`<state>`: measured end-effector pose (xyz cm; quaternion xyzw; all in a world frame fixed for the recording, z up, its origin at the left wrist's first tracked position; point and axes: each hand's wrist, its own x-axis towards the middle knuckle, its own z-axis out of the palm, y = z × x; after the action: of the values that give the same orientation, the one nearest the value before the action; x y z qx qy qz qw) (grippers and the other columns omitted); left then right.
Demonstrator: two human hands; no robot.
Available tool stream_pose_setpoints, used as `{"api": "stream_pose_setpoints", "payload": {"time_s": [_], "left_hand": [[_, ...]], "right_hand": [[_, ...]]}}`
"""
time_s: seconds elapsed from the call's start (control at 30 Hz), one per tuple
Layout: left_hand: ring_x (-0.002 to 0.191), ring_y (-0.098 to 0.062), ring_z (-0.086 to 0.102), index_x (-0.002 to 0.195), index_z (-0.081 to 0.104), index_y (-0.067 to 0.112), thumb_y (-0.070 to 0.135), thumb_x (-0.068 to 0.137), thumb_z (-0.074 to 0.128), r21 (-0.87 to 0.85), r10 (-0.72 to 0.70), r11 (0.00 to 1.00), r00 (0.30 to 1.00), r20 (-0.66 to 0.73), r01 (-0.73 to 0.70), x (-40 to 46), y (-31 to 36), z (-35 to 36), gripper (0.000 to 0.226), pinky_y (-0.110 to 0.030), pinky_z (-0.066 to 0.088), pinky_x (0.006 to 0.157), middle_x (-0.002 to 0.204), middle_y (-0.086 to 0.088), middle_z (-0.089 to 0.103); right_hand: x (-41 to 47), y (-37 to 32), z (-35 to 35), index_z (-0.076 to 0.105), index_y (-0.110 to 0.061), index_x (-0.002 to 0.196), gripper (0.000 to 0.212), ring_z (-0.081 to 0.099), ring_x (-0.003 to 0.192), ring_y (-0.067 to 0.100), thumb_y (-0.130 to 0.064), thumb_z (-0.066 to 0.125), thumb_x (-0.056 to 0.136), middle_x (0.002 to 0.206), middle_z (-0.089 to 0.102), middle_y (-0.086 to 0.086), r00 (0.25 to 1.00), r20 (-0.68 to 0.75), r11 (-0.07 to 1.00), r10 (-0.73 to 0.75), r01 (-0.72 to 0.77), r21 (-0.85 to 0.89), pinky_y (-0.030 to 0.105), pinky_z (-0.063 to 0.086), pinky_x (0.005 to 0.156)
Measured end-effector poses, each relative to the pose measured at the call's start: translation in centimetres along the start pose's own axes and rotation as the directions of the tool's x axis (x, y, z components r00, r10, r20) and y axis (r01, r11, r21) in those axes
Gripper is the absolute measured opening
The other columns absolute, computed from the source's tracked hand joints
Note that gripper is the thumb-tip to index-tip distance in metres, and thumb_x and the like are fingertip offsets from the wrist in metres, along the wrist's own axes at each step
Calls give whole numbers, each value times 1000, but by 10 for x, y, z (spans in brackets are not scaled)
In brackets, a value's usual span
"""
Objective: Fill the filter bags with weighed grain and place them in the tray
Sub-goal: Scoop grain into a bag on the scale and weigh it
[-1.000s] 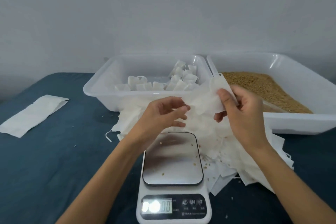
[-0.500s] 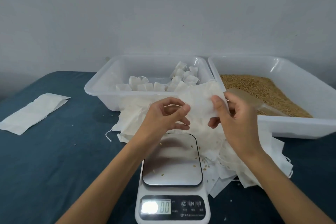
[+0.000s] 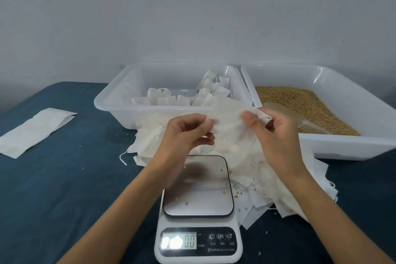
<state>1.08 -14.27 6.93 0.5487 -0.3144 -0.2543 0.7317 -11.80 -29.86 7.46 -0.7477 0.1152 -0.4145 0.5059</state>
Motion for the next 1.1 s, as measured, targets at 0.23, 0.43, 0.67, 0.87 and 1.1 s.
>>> {"api": "stream_pose_setpoints", "payload": {"time_s": [0.23, 0.43, 0.67, 0.87, 1.1], "left_hand": [[66, -18, 65, 91, 70, 5, 10, 102, 62, -234, -137, 966, 984, -111, 109, 4, 2, -7, 14, -27, 59, 70, 73, -7, 66], [84, -9, 53, 120, 56, 26, 14, 91, 79, 553, 391, 817, 862, -322, -164, -4, -6, 5, 38, -16, 47, 78, 109, 5, 59], [78, -20, 67, 87, 67, 20, 21, 90, 82, 372, 352, 865, 936, 30, -337, -13, -8, 15, 16, -32, 57, 75, 82, 1, 68], [75, -20, 72, 88, 73, 9, 11, 91, 78, 201, 220, 954, 975, 42, -224, -8, -4, 11, 6, -28, 58, 72, 78, -3, 74], [67, -18, 64, 92, 68, 1, 1, 95, 71, 130, 191, 975, 977, -95, -178, -9, -4, 14, 4, -25, 56, 64, 75, -8, 68]], "right_hand": [[5, 2, -1, 73, -9, 94, 8, 75, 67, 23, -10, 66, 96, 74, 75, 10, 973, 83, 946, 217, -230, 227, 29, 62, 68], [2, 2, 5, 72, -9, 93, 9, 71, 68, 18, -16, 67, 97, 73, 72, 4, 986, 97, 985, 135, -145, 99, 25, 59, 70], [-9, -4, 19, 71, -4, 89, 9, 69, 76, 19, -13, 71, 92, 81, 71, 9, 959, 262, 978, 106, -148, 150, 26, 57, 74], [-10, -5, 17, 70, -3, 91, 12, 66, 76, 25, -12, 64, 95, 82, 70, 16, 954, 257, 936, 156, -226, 270, 29, 58, 76], [-16, 0, 19, 57, -22, 102, 15, 66, 79, 11, -9, 63, 98, 85, 63, -9, 946, 150, 891, -288, 322, -319, 25, 53, 73]]}}
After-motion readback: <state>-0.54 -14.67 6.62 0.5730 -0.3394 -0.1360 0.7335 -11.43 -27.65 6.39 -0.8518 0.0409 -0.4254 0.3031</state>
